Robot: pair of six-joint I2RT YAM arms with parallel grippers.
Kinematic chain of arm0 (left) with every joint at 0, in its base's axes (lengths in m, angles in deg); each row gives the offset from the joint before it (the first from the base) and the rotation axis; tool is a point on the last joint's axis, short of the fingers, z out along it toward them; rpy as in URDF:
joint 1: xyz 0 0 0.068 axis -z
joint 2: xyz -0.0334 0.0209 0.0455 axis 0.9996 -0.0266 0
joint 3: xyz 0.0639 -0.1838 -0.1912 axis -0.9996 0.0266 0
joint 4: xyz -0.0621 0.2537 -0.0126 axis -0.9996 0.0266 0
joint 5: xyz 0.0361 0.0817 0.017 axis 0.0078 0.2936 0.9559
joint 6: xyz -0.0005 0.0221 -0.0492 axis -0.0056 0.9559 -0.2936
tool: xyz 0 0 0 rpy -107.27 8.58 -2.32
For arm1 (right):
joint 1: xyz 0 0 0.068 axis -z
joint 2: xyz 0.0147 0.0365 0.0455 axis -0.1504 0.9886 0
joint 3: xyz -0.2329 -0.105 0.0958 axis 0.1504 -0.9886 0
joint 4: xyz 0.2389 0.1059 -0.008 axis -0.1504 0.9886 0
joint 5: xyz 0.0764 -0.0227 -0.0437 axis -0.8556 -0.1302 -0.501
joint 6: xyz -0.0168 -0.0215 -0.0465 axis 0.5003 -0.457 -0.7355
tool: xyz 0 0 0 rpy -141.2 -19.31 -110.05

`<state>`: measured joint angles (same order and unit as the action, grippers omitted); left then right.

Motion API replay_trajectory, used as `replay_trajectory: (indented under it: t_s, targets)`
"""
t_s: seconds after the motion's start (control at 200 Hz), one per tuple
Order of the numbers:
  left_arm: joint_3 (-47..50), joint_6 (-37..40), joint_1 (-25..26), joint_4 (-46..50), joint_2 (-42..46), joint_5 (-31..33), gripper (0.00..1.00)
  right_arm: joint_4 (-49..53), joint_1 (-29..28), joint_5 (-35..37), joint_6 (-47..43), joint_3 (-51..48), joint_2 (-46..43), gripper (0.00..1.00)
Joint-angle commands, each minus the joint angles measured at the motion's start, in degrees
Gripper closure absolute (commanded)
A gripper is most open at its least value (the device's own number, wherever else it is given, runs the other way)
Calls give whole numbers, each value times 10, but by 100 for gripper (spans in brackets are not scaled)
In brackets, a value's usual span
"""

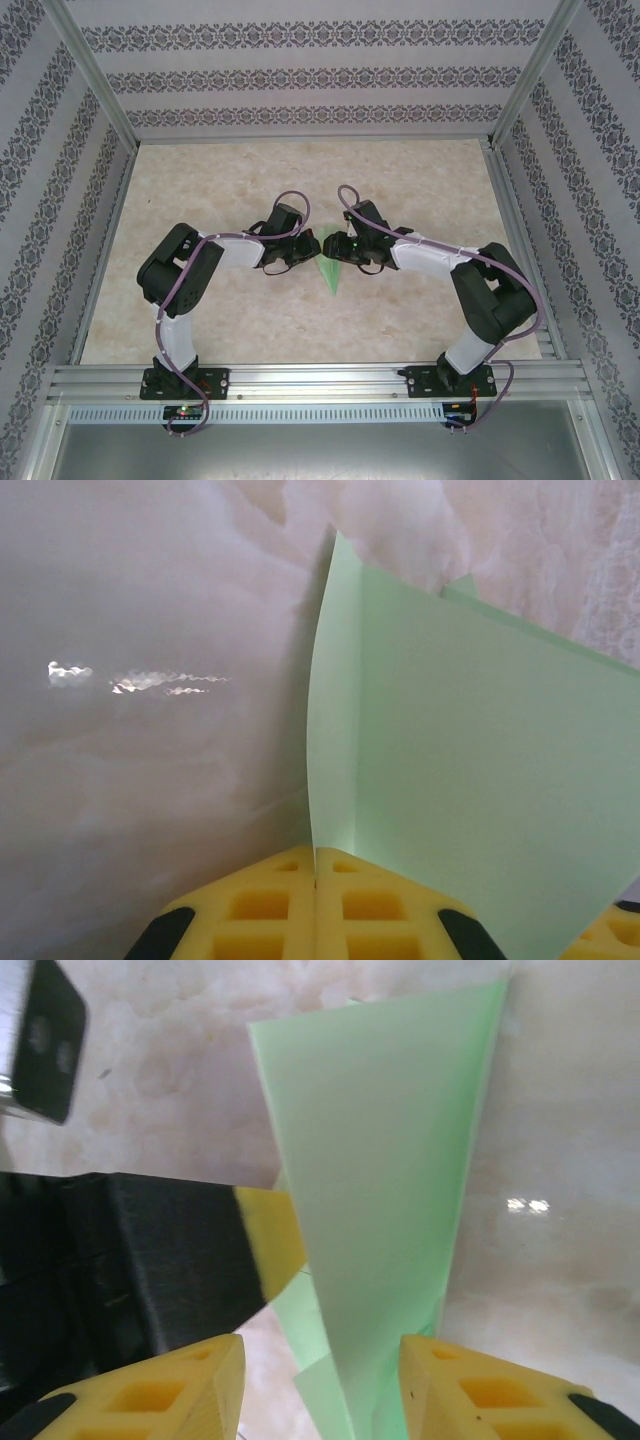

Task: Fold a paper plane with a square sheet of paper (pick it up from the middle)
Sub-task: Move the paper plane to the top-center of the table.

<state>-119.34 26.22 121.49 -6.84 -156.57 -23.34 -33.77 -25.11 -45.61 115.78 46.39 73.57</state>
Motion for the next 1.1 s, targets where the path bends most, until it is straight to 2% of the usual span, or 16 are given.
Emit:
replay_trajectory:
  t_s: [0.0, 0.45, 1.094]
  targets:
    - [-12, 6, -5, -2, -9, 5, 100, 38, -7, 28, -18, 18, 11, 54]
    - [-21, 10, -5, 6, -12, 0, 100, 34, -17, -29, -28, 7, 17, 45]
    - [-18, 12, -5, -20, -7, -43, 100, 58, -32, -4, -13, 19, 42, 53]
